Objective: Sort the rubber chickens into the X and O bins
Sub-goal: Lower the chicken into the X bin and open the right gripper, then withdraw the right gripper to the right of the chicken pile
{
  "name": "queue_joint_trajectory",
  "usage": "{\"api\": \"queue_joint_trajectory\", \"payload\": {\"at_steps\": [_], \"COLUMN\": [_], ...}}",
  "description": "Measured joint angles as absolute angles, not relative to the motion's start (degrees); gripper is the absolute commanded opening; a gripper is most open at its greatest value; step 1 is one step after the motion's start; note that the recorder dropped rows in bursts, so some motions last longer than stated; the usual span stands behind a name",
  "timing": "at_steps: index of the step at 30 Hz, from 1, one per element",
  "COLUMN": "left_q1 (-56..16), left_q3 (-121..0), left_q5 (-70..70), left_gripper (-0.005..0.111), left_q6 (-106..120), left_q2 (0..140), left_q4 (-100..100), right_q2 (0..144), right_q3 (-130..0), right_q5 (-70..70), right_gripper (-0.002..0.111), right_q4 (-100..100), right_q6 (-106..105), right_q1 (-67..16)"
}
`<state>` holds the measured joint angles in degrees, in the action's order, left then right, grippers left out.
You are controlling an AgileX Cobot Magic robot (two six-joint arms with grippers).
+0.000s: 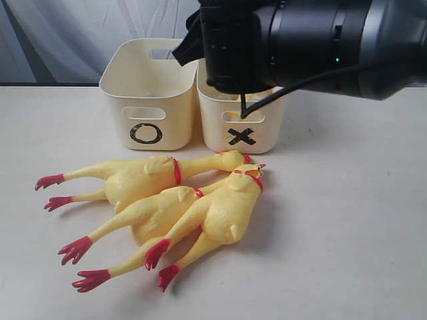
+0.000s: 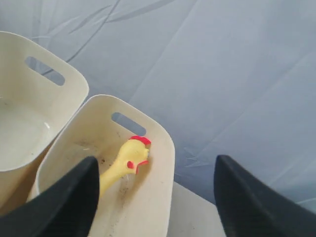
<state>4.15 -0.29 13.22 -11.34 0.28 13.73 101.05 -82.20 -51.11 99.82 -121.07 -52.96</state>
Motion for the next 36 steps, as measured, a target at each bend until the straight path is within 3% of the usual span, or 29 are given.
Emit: {"api": "queue_joint_trajectory", "payload": {"at_steps": [7,11,25,36], "left_q1": [4.15,4.15,4.15,4.15], "left_q3": [-0.29,-0.29,-0.29,-0.29], "left_q5": [13.22,13.22,13.22,13.22], "left_gripper": [0.000,0.000,0.000,0.000], "left_q6": [-11.34,-11.34,-11.34,-11.34], "left_q2": [0.28,0.28,0.28,0.28], "left_q4": [13.73,13.73,13.77,13.77], "right_q2": [101.05,101.05,96.69,82.12], "right_q3": [-82.20,-81.76,-68.54,-53.03], "right_q5": [-50.73,-53.44,-55.08,-35.83], "right_gripper": [0.012,-0.001,-0.001,-0.001], "right_q4": [99.82,99.92,99.70,86.10], "right_q6": [-121.07,-121.07,-115.73,-87.42], "right_q1": [-57.71,-59.07,-59.15,-59.15]}}
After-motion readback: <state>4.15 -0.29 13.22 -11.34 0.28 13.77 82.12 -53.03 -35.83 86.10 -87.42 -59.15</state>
